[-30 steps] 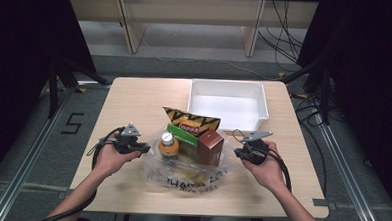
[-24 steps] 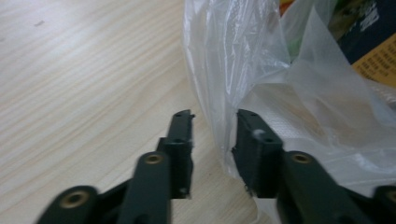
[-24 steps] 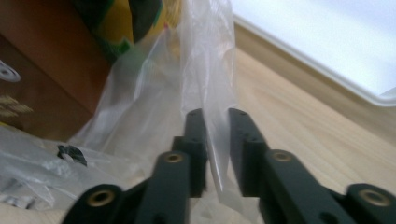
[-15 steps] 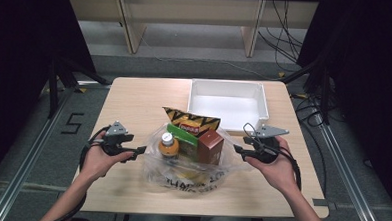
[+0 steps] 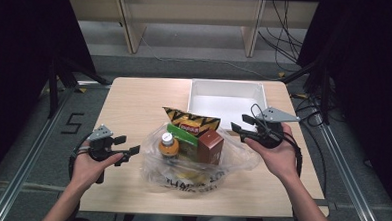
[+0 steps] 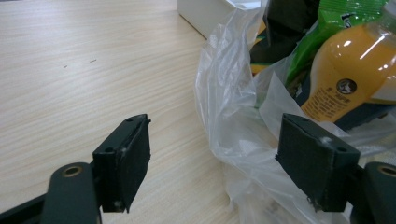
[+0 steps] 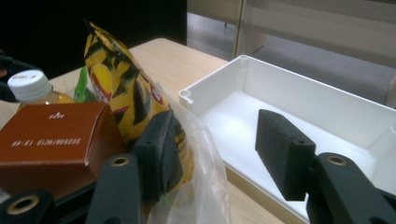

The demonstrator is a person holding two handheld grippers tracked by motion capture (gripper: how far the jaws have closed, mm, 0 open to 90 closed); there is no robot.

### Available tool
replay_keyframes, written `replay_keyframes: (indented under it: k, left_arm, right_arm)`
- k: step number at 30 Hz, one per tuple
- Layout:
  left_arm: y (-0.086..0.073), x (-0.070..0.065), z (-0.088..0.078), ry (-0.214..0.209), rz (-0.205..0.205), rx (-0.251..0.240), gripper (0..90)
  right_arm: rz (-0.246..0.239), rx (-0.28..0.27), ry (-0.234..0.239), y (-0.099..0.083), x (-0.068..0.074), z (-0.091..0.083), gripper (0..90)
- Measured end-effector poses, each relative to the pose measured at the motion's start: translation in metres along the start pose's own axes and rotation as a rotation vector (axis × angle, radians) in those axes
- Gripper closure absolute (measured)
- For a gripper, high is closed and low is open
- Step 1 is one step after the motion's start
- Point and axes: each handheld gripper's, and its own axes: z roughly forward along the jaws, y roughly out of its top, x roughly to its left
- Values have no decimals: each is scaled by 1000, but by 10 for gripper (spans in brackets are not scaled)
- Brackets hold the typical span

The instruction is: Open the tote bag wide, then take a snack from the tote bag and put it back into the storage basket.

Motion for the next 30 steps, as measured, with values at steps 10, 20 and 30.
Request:
replay_keyframes:
  k: [10,20,30]
  left_arm:
    - [-2,1,2,29,15,-51,262]
    - [-10,3,2,67,5,-37,262]
    - [-12,3,5,74,15,-11,256]
  right_arm:
    - [66,28,-16,-8,-9,-1,588]
    - [96,17,-12,2,-4,0,503]
    - [68,-36,58,12,0,-2,467]
